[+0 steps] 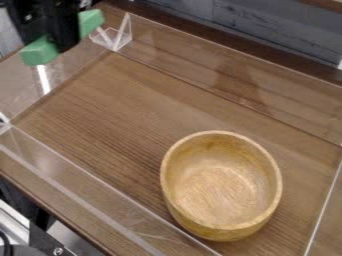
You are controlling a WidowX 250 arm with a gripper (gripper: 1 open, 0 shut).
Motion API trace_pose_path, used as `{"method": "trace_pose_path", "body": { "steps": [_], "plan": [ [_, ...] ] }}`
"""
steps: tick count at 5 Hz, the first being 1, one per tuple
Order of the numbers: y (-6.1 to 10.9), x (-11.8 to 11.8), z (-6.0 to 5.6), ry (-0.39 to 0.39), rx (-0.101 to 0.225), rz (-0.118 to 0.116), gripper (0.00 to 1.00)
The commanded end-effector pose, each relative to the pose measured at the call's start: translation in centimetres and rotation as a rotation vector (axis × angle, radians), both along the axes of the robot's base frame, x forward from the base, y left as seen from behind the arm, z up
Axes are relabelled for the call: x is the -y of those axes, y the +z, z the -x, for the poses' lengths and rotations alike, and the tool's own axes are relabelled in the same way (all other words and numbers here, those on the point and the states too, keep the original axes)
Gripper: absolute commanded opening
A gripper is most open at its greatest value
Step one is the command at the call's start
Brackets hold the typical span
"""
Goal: Remove the green block from inside the brown bowl and put it on the table
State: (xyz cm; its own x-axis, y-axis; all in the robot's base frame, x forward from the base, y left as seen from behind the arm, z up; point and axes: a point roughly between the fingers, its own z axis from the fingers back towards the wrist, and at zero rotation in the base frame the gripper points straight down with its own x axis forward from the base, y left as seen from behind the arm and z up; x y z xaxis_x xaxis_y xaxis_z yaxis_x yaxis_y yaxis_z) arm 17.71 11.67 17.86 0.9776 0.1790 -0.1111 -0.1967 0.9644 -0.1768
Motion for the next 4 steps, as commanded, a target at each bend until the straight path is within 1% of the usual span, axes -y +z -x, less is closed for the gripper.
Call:
{"method": "trace_pose_path", "body": {
  "steps": [1,2,3,4],
  "plan": [
    [-0.4,0.1,-0.6,-0.045,0.051,-0.013,0.0],
    [-1.7,0.5,-0.8,-0.075,0.059,0.004,0.0],
    [-2.8,1.8,-1.3,-0.121,0.059,0.018,0.0],
    [-4.4,3.2,-1.8,-0.159,0.057,0.022,0.0]
  ]
}}
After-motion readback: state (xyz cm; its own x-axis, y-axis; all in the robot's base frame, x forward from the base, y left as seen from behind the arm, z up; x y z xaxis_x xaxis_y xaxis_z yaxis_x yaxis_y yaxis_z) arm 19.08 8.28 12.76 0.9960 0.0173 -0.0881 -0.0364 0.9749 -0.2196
